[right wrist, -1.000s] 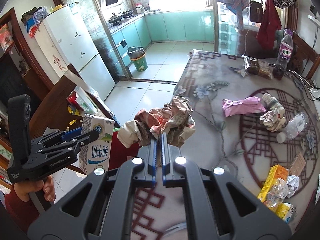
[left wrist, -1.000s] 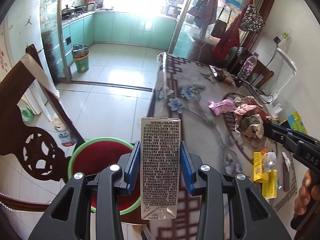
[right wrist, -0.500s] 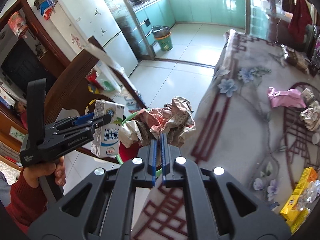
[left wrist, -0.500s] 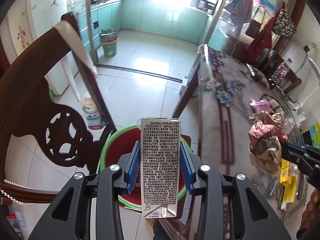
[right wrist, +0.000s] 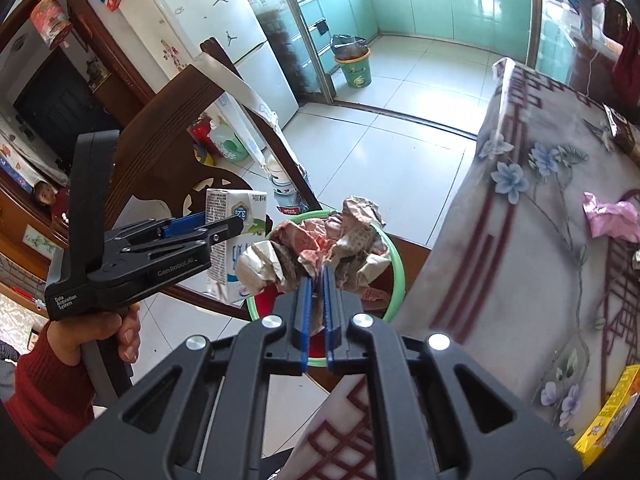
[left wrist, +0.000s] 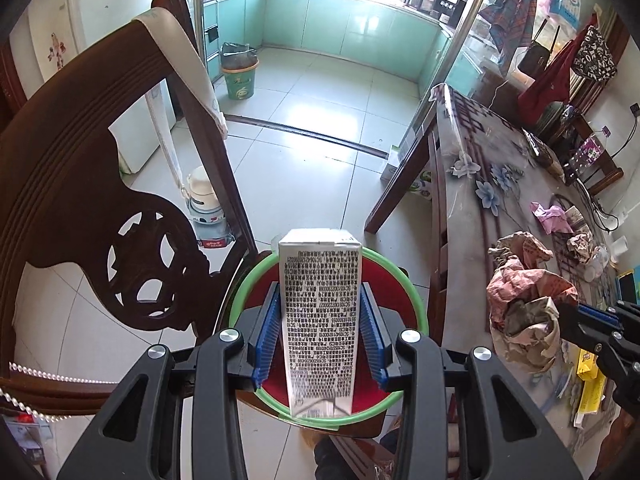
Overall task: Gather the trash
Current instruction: 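Open both grippers over the red bucket to drop the carton and paper, then grasp the clear plastic bag with the left gripper while the right grasps silver foil wrapper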
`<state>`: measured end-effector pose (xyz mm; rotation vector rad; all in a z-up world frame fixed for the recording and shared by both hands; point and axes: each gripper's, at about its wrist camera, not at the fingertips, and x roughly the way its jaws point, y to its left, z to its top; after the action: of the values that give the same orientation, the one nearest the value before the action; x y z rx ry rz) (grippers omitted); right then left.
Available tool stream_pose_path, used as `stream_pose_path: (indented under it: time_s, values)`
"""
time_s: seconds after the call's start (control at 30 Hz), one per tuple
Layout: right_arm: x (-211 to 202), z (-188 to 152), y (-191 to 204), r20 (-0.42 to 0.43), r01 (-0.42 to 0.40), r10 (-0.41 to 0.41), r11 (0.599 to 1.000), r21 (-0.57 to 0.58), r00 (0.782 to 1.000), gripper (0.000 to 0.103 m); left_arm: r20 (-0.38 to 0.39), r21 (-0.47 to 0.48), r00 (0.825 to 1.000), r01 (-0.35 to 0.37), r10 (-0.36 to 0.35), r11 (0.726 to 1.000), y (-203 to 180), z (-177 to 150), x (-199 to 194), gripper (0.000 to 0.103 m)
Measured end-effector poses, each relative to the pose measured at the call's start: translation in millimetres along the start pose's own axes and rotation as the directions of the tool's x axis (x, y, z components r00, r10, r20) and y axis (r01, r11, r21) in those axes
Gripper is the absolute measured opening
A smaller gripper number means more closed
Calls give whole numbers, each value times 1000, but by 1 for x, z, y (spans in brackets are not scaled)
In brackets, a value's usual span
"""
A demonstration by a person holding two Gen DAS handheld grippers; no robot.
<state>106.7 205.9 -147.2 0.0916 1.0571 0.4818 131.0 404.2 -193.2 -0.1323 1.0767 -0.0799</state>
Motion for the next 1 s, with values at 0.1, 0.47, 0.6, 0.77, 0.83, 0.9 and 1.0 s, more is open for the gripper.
stream_pose_path:
  time_s: [0.1, 0.47, 0.6, 0.77, 0.83, 0.9, 1.0]
  values:
    - [0, 3, 2, 8, 3, -2, 1000, -6, 1000, 68, 4, -10, 1000, -23, 23, 1000, 2, 5, 1, 64]
    - [-44, -22, -32, 68, 93, -98, 993, 71, 993, 68, 102, 31, 995, 16, -19, 999, -29, 14, -40, 67]
    - [-65, -48, -62, 69, 126, -139, 978, 168, 988, 68, 112, 71, 993, 31, -39, 997, -53, 11, -50, 68]
    - [-85, -81, -93, 32, 194, -207, 952, 235, 978, 68, 106, 112, 992, 63, -75, 992, -83, 3, -52, 68]
    - [-94, -94, -103, 22, 214, -227, 942, 260, 974, 68, 96, 119, 992, 73, -84, 990, -95, -3, -49, 68]
    - [-102, -104, -112, 27, 216, -233, 935, 281, 972, 68, 72, 128, 993, 84, -94, 988, -112, -11, -42, 68]
    - [-117, -119, -126, 47, 219, -244, 930, 294, 969, 68, 60, 146, 993, 96, -105, 985, -138, -24, -39, 68]
